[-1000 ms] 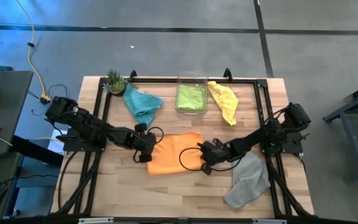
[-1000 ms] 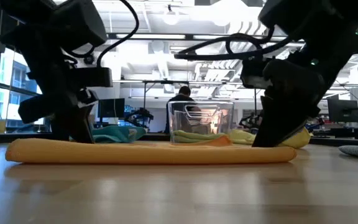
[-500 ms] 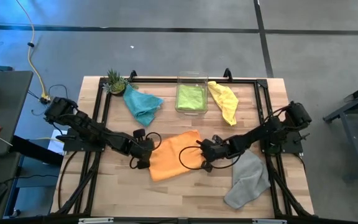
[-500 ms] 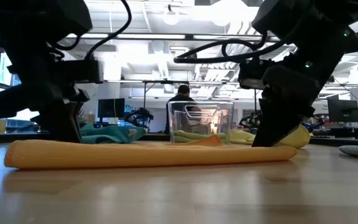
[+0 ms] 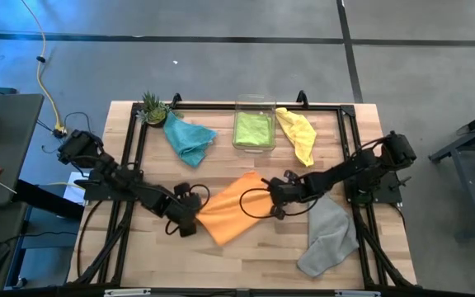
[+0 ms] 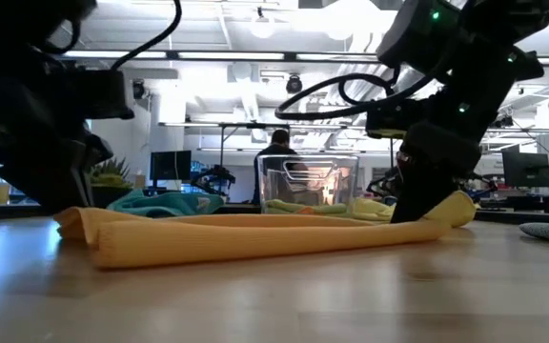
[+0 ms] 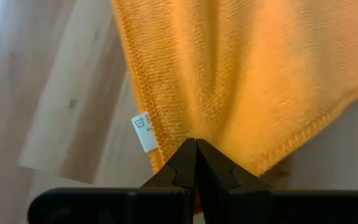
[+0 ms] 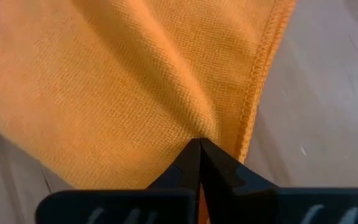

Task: Fold microfiber towels
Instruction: Fold the orange microfiber cloth

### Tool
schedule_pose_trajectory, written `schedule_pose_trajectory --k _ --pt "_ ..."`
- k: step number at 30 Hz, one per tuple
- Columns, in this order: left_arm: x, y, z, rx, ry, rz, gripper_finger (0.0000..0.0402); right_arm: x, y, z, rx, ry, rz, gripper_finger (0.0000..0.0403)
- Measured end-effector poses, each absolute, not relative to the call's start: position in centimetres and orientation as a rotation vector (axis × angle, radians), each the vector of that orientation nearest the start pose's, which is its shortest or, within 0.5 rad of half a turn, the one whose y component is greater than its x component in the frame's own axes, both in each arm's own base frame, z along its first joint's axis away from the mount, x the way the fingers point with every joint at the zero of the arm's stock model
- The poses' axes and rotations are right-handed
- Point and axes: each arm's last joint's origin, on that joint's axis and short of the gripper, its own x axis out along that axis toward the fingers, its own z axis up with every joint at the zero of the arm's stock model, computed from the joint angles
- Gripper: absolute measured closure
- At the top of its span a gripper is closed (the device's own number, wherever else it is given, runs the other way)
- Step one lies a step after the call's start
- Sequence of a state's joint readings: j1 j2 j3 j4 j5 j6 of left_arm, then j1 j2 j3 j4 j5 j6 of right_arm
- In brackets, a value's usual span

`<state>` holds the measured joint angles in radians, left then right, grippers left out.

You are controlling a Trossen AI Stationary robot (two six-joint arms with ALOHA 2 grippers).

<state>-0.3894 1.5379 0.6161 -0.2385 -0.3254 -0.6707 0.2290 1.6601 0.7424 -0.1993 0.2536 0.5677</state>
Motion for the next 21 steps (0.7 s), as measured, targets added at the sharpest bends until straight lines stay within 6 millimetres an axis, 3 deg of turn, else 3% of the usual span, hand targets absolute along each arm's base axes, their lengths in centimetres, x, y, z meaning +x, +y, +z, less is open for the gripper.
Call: schedule_pose_trajectory --k 5,8,13,17,21 --pt "22.8 -8.9 12.2 -0.168 1.006 0.337 0.0401 28.2 5.7 14.1 0.266 1.052 -0.284 0.0388" --pt "22.5 -8.0 12.4 -0.144 1.016 0.413 0.0401 28.7 6.0 16.1 0.260 1.028 -0.272 0.0358" --pt "22.6 -6.7 12.8 -0.105 1.012 0.460 0.0401 30.0 5.9 17.6 0.306 0.894 -0.322 0.0307" --pt "22.9 -6.2 13.1 -0.082 1.008 0.437 0.0401 30.9 4.8 16.2 0.349 0.785 -0.384 0.0314" --pt "22.8 -6.3 13.5 -0.070 0.994 0.408 0.0401 32.1 3.6 14.1 0.346 0.751 -0.410 0.0370"
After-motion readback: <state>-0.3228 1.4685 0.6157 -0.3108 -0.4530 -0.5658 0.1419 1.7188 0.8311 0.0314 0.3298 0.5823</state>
